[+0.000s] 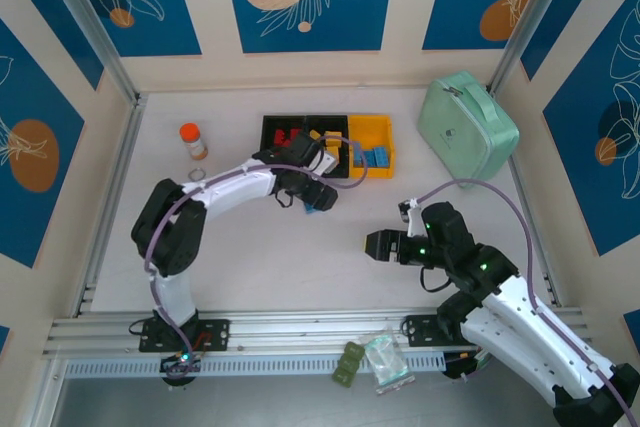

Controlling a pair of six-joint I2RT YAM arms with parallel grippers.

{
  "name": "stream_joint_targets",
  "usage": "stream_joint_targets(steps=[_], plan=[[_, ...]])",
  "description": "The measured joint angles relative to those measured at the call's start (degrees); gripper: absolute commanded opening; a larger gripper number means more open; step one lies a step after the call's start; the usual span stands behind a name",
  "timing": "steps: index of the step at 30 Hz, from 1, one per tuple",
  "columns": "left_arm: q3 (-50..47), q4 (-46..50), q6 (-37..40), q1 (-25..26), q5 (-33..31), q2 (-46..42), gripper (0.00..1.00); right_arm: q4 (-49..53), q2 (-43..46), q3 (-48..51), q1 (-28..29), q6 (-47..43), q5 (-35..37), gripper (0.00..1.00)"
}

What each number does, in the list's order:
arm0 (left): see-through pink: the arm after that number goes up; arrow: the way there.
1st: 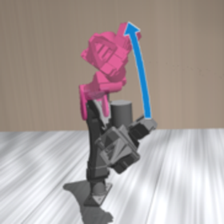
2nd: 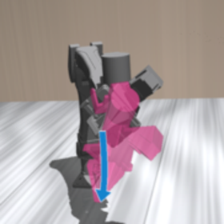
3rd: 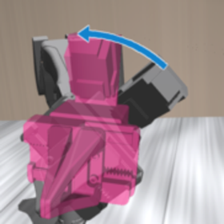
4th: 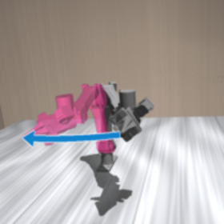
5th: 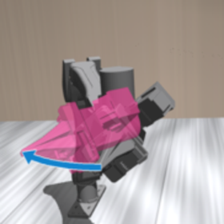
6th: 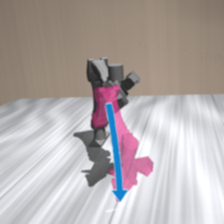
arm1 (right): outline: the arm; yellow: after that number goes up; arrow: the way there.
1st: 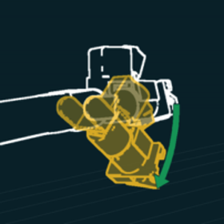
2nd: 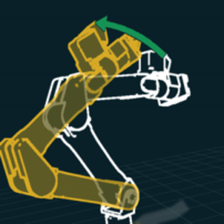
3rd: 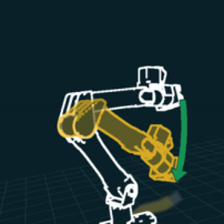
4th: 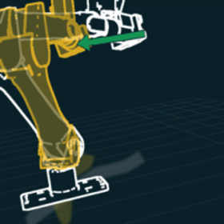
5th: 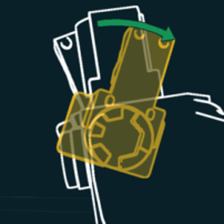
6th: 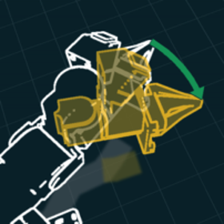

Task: Sort the legos into containers by color
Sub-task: Pick up the lego from the center of the table.

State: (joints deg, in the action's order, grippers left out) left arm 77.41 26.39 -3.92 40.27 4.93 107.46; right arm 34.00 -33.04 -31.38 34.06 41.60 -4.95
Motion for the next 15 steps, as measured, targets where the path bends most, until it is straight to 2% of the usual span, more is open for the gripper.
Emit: stream_joint_targets(steps=[9, 15], plan=[[0.13, -0.26, 2.43, 0.15, -4.13, 6.78, 0.77, -0.17, -0.81, 0.02, 0.00, -0.07, -1.60, 0.80], [1.18, 0.20, 3.10, 0.37, -4.72, 7.45, 0.62, -1.18, -3.10, 0.02, 0.00, -0.04, -1.77, 0.80]])
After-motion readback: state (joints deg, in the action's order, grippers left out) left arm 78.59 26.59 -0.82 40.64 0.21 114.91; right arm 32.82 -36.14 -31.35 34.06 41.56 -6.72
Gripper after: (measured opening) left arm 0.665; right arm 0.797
